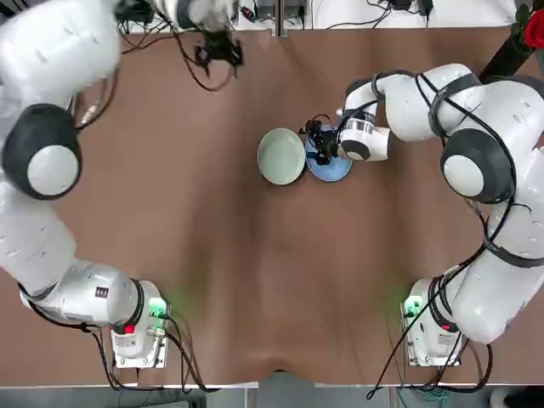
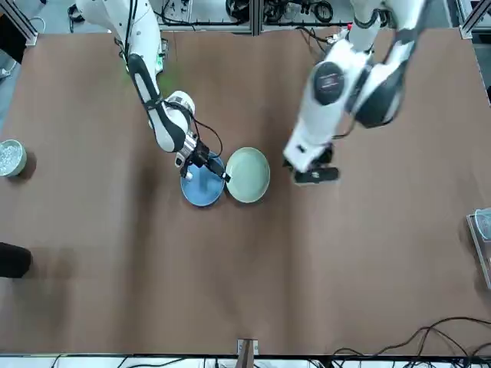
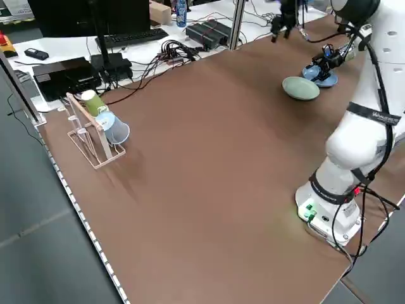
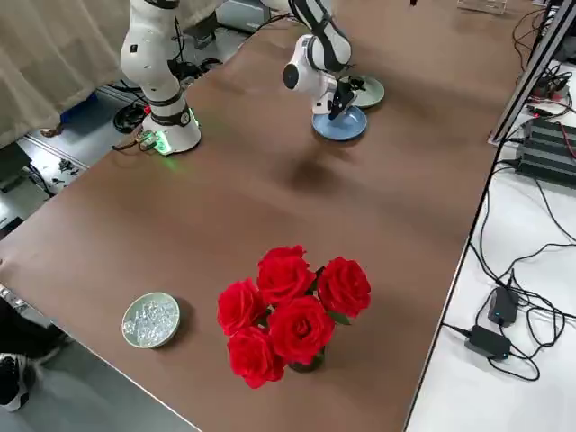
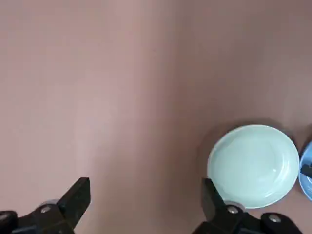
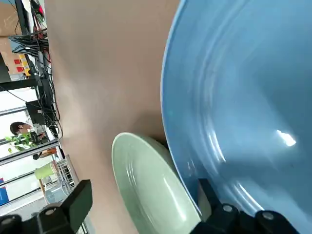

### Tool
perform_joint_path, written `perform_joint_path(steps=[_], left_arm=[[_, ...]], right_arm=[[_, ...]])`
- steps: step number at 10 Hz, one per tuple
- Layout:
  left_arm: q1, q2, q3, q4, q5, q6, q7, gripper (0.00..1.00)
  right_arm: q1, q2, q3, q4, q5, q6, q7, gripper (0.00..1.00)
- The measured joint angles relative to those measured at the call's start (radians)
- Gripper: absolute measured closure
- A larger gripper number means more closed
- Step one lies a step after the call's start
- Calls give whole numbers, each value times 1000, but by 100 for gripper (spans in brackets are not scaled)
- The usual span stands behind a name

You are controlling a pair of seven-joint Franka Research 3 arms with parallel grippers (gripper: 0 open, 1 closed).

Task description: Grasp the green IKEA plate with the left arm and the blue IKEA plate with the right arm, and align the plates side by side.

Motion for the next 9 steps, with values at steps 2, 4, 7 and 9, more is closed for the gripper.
perform_joint_path(steps=[2,4,7,9], left_arm=[[134,-88,1,-1,-73,-21,177,0],[225,-156,1,-2,-103,-27,288,0],[305,-207,2,-5,-134,-33,388,0],[350,-239,45,-6,-185,-80,496,0]], right_arm=[[0,1,-2,2,1,7,0,4],[9,2,-1,48,1,160,-1,2],[91,0,1,148,-8,385,21,2],[93,-1,-4,161,-68,427,19,2]])
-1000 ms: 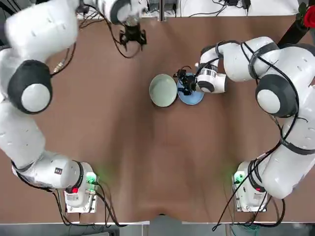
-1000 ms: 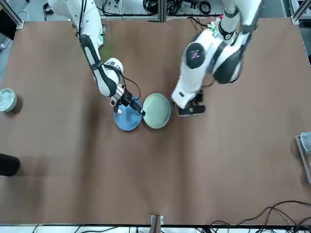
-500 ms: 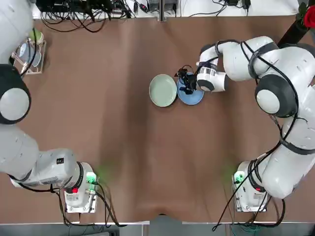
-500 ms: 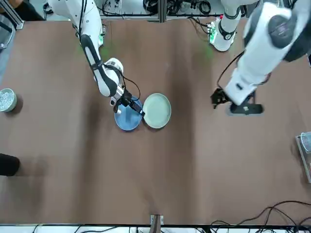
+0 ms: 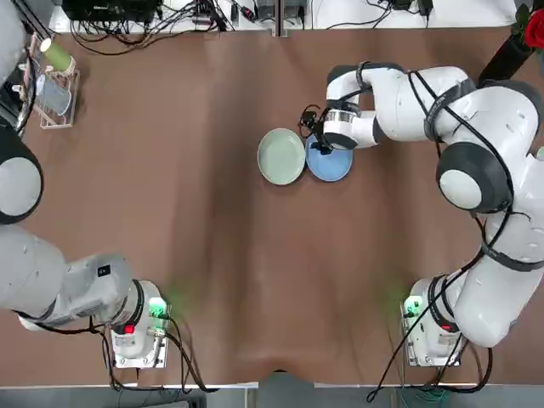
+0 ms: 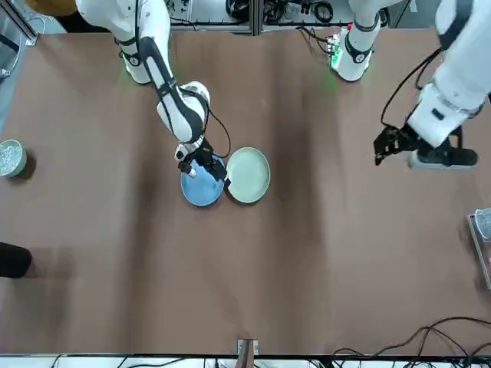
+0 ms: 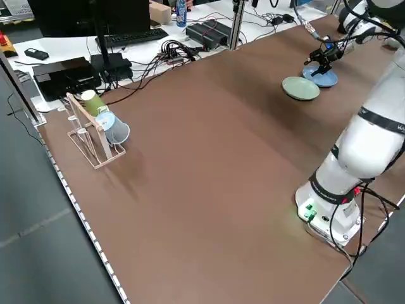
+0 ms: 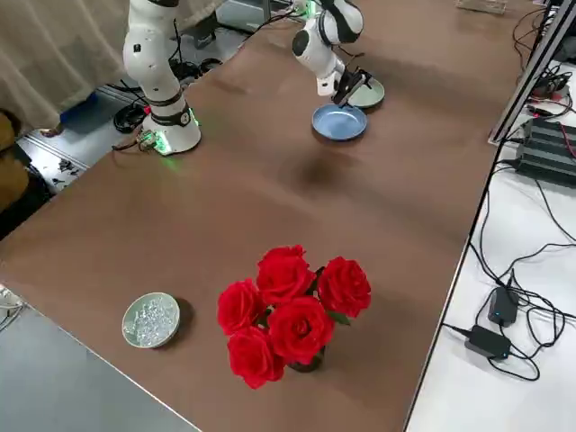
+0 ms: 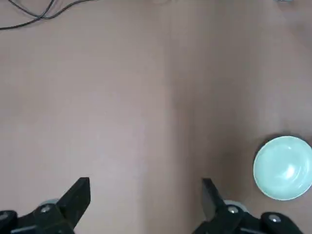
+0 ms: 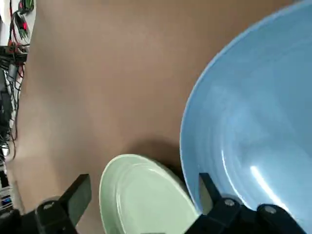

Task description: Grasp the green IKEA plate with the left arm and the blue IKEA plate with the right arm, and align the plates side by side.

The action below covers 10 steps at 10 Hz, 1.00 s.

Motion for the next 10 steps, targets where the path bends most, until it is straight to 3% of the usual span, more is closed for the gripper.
perform_joint_path(steps=[2,4,6,8,10], left_arm=[[-52,-46,137,-5,-28,-55,71,0],[-164,-111,289,-45,-29,-83,90,0],[-224,-175,368,-106,-29,-85,109,0],[-276,-186,414,-117,-12,-86,111,0],[-320,-175,439,-116,26,-88,111,0]], right_arm=[[-8,-1,-4,51,-64,15,-9,2],[-42,-2,-6,123,-124,27,-16,2],[-93,-2,-6,174,-170,27,-32,2],[-147,-3,-5,204,-248,29,-35,1],[-209,-17,-6,235,-396,-33,-43,1]])
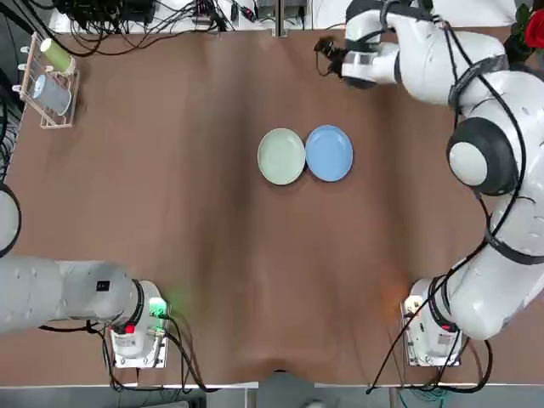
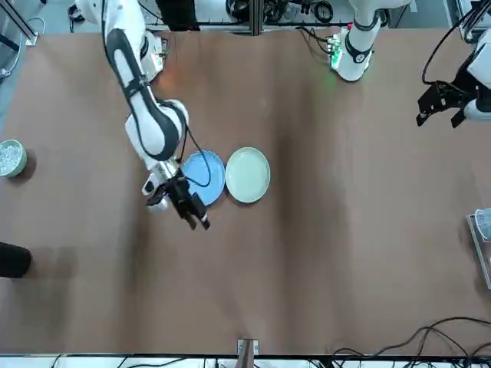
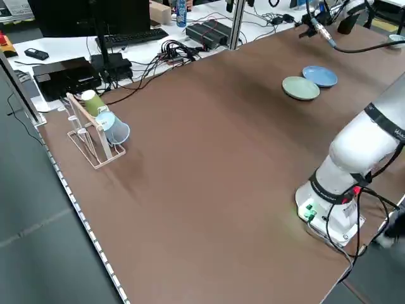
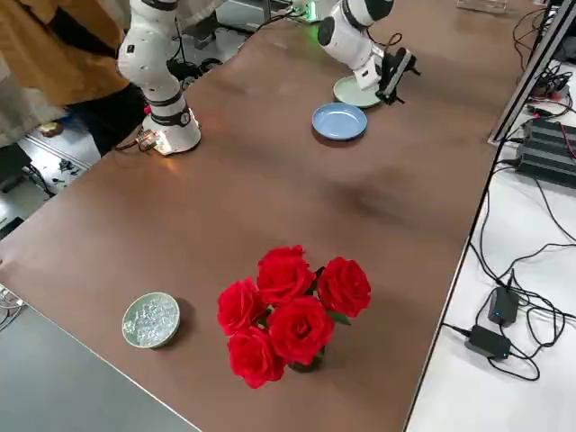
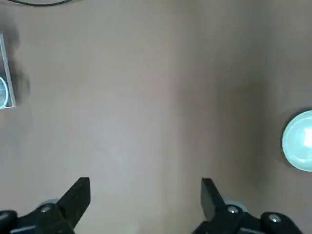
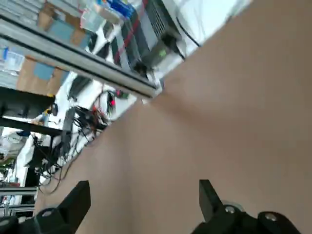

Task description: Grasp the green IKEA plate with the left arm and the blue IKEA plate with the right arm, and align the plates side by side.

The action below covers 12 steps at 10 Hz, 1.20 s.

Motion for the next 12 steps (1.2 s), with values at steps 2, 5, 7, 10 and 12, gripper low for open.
perform_joint_path(steps=[2,5,7,10,12], left_arm=[[-26,32,38,35,2,0,0,0],[-56,69,94,86,2,-4,1,0],[-61,77,94,89,2,-9,1,1],[-65,83,68,89,2,-32,1,1],[-64,85,66,89,2,-32,1,1]], right_arm=[[-121,-38,-3,-3,-204,-214,4,1],[-326,-52,-11,-16,-529,-545,-1,0],[-396,-95,-67,-20,-769,-724,32,0],[-418,-228,-158,-23,-1262,-932,337,0],[-438,-315,-160,-20,-1492,-1027,539,0]])
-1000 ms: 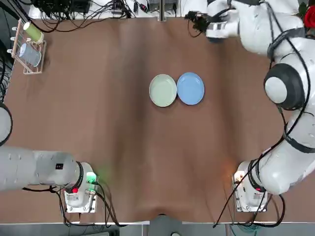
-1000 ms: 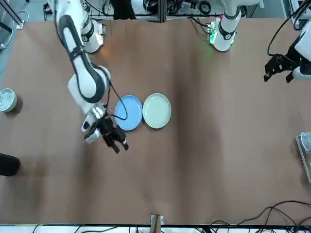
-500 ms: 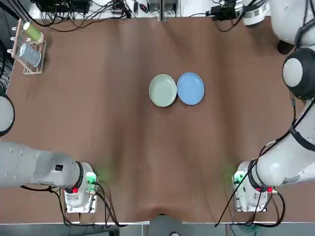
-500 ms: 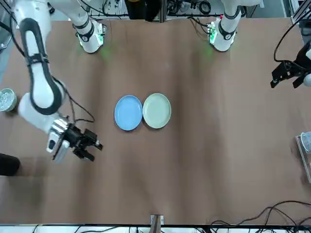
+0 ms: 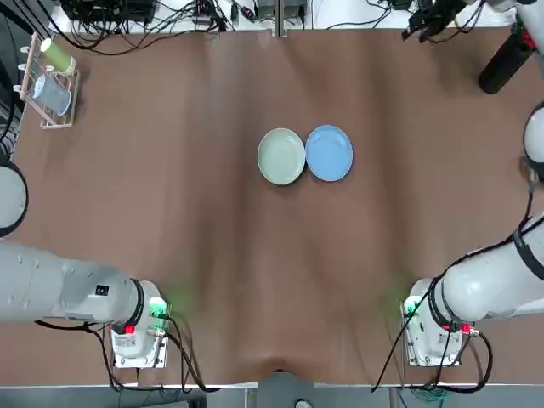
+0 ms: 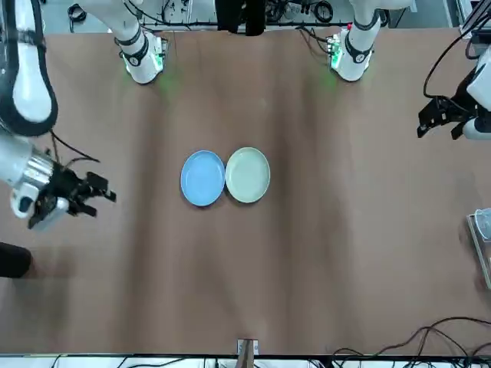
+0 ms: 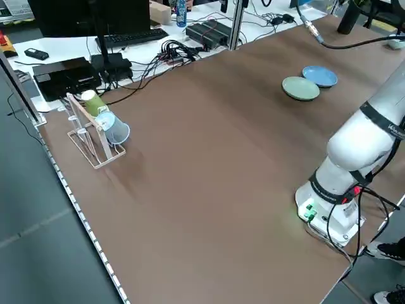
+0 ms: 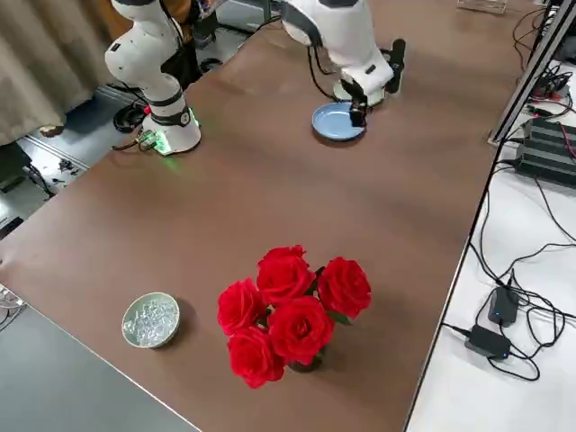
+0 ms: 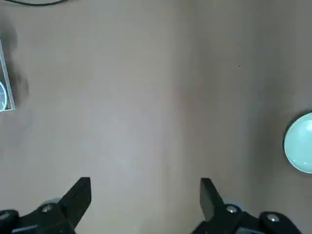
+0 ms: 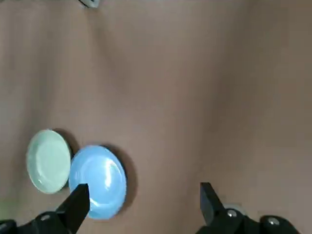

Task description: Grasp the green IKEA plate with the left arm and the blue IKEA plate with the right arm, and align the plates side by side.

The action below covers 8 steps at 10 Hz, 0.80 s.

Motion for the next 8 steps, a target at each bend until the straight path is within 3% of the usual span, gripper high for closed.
perform_joint_path(steps=[4,6,8], left_arm=[[2,0,1,0,0,0,0,1],[2,0,2,0,0,0,0,1],[4,0,2,0,0,0,0,1]], right_arm=[[-9,-109,-1,49,-317,-193,249,0],[-25,-115,-12,191,-357,-351,299,0],[-34,-116,-16,285,-358,-420,307,0]])
